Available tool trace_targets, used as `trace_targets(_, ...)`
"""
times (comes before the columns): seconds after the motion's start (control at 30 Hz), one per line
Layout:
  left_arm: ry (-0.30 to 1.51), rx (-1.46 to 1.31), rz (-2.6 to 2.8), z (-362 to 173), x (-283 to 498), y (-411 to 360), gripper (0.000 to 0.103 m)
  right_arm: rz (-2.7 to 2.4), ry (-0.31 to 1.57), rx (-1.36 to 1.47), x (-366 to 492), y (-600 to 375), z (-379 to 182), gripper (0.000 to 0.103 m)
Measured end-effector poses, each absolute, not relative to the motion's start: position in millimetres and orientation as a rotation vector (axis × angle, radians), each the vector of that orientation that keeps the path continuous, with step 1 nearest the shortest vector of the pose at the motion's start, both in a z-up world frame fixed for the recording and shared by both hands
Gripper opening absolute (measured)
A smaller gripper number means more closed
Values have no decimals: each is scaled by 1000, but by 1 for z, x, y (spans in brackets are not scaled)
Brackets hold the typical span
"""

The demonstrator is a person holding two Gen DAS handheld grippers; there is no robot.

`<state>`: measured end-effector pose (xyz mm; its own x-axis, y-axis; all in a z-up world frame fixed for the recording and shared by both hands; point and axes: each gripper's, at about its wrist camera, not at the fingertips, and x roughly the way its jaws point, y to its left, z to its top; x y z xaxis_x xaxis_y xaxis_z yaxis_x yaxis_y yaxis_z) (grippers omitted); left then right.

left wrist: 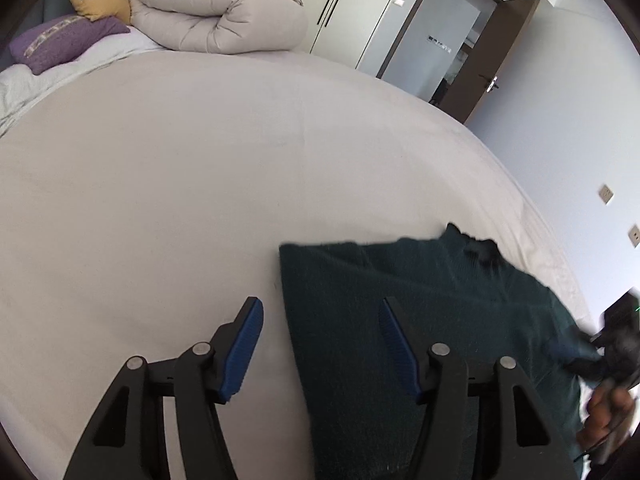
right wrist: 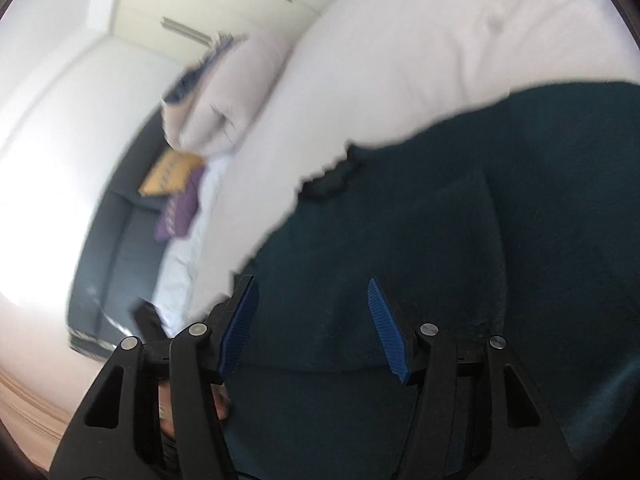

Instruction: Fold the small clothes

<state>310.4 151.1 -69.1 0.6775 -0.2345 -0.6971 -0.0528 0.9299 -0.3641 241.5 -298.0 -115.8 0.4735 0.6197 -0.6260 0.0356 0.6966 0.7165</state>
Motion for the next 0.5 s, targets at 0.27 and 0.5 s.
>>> trace_targets(0.27, 949, -247, -87, -94, 342, 148, 34, 438, 968, 874, 237, -310, -143, 48)
trace_targets(0.5, 907, -120, -32, -89, 306, 129, 34, 408, 968, 843, 216, -313, -125, 50)
